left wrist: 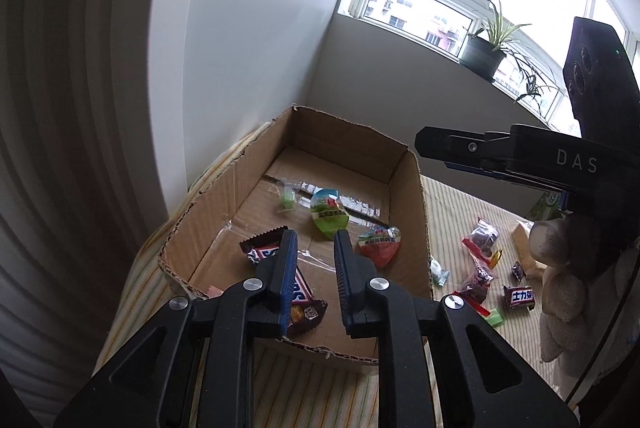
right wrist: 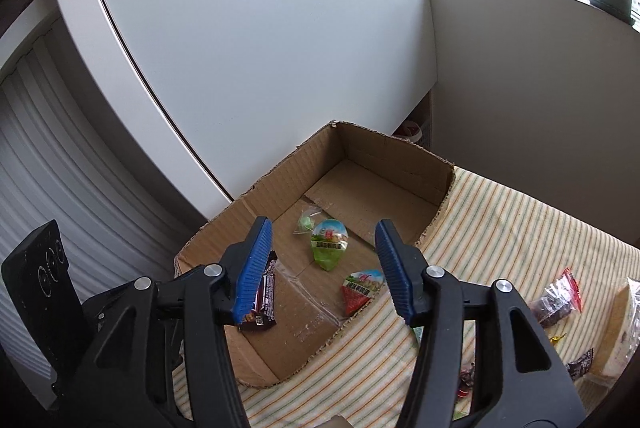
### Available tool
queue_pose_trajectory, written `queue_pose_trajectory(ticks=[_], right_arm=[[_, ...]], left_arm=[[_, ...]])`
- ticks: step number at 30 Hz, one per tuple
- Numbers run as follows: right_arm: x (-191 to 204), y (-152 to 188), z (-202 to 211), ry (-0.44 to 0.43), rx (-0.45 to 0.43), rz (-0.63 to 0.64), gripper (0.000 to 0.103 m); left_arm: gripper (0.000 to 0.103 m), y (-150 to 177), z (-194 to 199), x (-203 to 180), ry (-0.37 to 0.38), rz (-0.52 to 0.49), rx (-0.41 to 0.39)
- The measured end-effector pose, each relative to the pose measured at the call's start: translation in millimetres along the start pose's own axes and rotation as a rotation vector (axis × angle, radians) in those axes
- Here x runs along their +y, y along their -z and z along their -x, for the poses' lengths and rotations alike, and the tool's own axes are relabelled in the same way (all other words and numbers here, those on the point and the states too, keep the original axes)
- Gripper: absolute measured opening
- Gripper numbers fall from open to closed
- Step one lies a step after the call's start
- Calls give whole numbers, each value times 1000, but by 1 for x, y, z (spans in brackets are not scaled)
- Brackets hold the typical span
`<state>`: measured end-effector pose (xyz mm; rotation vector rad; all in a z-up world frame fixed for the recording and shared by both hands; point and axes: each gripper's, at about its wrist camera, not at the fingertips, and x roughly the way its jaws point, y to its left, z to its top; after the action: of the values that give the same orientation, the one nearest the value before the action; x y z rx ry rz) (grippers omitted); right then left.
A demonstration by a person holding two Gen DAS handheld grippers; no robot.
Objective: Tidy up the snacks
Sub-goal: 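Carry both items into the cardboard box and open both tools, then move both tools back over the snacks on the table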
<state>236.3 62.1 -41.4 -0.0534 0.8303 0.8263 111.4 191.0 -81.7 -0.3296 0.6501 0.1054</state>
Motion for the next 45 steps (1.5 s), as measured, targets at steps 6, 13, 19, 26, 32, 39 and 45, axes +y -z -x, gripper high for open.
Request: queue_pose_trajectory(ticks=[6,13,19,26,32,39,45], right_arm=[[-12,10,33,52,-26,2,57],[-43,28,80,133,-61,-24,67],[-72,55,110,213,-59,-47,67],[-114,93,126,259,-16,-97,68],[-145,119,123,250,49,-103,68],[-149,136,100,263,156,70,68],[-142,143,72,271,229,206,68]], left_arm=[[17,2,3,-14,11,-15,-8],[17,6,5,-44,50,-56,-4],[24,13,2,-78,99,-104,15],[31,26,-6,-112,129,-171,60],[31,35,-18,-131,137,-207,105],[31,44,-35,-146,115,-252,153],[31,50,-51,-160,100,-289,186]])
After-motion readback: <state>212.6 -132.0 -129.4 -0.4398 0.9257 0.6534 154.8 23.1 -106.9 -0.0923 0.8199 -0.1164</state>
